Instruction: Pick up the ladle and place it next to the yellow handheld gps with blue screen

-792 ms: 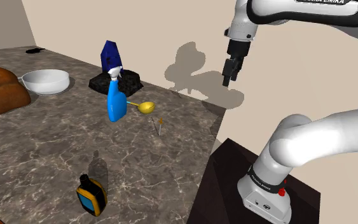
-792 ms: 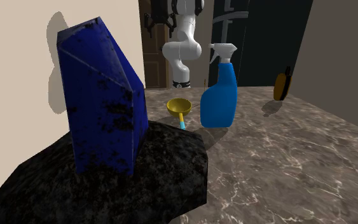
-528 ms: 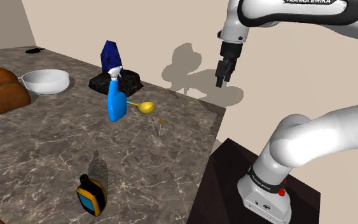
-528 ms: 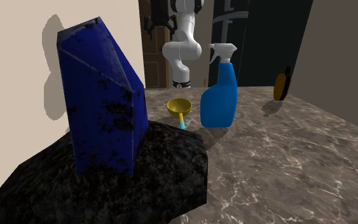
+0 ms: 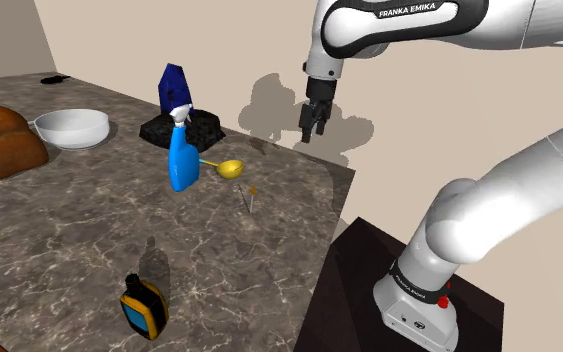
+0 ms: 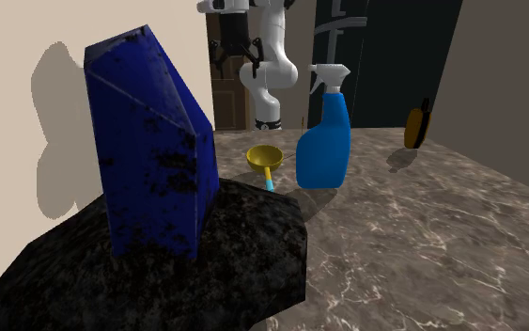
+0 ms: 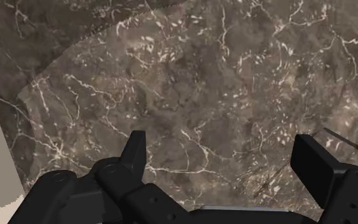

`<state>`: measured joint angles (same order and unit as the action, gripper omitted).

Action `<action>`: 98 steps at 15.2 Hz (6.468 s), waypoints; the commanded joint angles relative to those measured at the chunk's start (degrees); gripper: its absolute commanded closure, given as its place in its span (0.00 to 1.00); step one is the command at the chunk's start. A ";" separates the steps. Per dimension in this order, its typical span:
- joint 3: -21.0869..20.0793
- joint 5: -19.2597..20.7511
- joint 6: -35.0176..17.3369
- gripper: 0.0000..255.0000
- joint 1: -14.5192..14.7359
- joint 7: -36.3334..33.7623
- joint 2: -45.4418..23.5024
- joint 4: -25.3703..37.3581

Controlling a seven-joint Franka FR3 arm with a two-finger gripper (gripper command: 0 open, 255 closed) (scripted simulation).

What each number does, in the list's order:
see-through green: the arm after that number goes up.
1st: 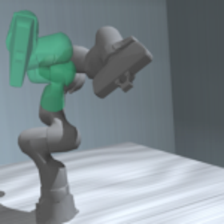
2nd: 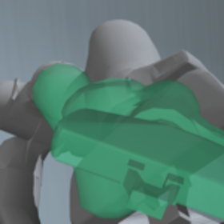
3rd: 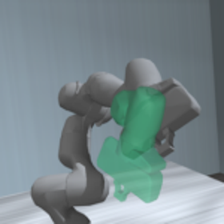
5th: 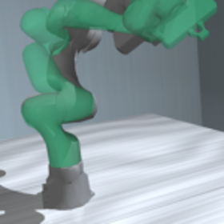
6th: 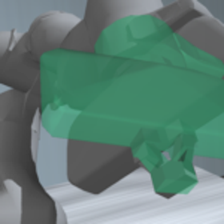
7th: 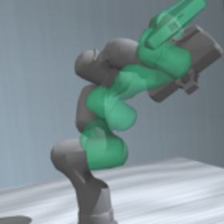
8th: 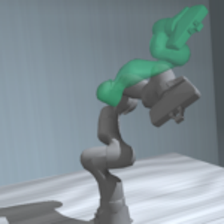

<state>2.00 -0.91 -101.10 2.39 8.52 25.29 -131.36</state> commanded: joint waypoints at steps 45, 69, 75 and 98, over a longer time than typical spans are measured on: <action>-4.91 -6.62 -12.00 1.00 6.13 1.50 -56.47 43.52; -4.93 -6.30 0.45 1.00 6.01 -0.11 -52.58 52.18; -4.95 -6.22 4.87 1.00 5.98 -0.66 -52.32 56.37; -6.53 -6.78 10.84 1.00 8.95 -6.13 -40.45 51.22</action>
<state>-4.25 -7.52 -88.97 10.84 3.09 -17.88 -76.26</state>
